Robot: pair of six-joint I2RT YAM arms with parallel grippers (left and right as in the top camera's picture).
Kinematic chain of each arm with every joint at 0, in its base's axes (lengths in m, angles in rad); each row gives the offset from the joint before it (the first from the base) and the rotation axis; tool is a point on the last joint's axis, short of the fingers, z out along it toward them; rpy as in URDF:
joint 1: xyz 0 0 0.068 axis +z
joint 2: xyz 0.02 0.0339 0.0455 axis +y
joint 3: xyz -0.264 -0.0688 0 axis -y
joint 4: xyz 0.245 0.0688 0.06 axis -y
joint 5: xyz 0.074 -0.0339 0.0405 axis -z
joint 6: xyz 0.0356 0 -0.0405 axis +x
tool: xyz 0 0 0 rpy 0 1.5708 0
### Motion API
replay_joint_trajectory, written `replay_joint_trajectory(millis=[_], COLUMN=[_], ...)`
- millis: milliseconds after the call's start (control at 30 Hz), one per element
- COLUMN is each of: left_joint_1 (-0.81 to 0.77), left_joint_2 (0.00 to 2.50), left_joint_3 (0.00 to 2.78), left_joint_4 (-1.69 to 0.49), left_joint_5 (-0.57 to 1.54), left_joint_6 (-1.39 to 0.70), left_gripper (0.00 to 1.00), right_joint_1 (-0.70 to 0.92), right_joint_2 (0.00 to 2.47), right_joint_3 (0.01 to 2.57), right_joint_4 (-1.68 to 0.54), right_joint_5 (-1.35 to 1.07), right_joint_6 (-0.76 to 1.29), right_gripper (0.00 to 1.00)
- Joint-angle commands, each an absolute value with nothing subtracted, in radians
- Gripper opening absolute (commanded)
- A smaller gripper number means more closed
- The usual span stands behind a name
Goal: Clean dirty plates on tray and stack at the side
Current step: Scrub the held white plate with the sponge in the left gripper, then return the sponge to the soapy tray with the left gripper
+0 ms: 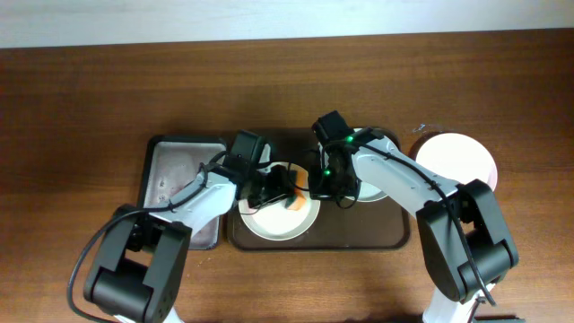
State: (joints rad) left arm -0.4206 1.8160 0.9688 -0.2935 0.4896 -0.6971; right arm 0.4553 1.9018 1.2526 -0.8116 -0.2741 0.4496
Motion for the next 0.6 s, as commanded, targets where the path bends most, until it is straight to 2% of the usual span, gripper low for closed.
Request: replay_joint_trajectory(millis=[0,267,433,567], left_joint_1=[-0.356,-0.311,-0.27,-0.182], left_joint_2=[1.758,1.562,1.454,1.435], left_joint_3=[0.962,0.962,0.962,0.962], left_joint_4=[-0.401,-0.489,-0.579,-0.636], left_joint_5=[0.368,0.332,0.09,-0.033], left_joint_6=[-0.612,-0.386,-0.341,-0.339], left_gripper=[0.0,0.0,0.0,0.0], right_joint_1=[0.459,0.459,0.459,0.457], right_joint_2=[1.905,1.905,1.905,1.898], right_joint_3=[1.251,1.251,1.251,1.254], right_joint_4=[-0.807,-0.807,-0.807,-0.781], right_joint_5=[-0.272,-0.272,-0.272,-0.267], right_joint_6=[0.453,0.45,0.449,0.371], right_gripper=[0.04,0.04,0.04,0.04])
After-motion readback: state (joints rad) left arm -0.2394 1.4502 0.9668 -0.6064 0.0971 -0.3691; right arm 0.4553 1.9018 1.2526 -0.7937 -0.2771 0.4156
